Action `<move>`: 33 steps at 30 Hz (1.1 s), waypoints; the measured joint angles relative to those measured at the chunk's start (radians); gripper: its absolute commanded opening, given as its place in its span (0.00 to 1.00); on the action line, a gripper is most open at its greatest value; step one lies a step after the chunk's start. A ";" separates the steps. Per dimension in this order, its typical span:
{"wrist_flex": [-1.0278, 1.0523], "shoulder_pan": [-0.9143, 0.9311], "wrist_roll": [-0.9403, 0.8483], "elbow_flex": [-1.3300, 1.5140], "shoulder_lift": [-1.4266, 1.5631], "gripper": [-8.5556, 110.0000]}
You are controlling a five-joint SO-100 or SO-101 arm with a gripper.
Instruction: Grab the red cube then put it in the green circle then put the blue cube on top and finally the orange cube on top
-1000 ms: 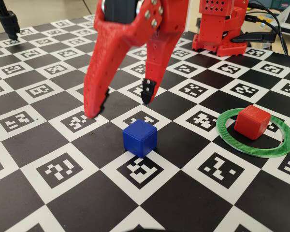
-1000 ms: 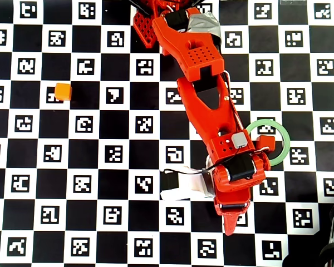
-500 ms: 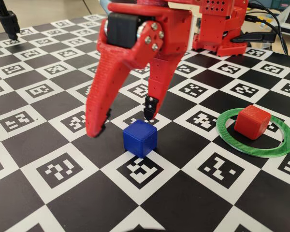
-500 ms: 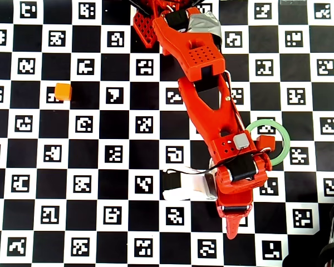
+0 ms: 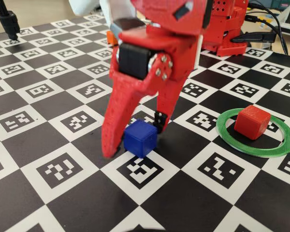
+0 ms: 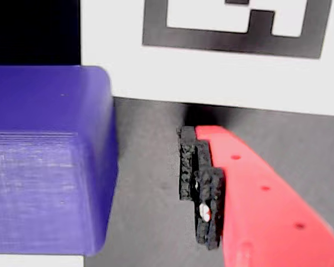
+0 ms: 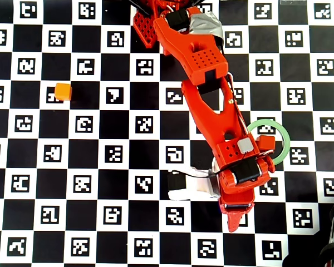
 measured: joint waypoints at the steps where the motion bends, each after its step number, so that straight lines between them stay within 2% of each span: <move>1: 0.000 0.000 0.000 0.000 0.000 0.46; 33: -0.031 0.012 -0.006 0.000 0.000 0.43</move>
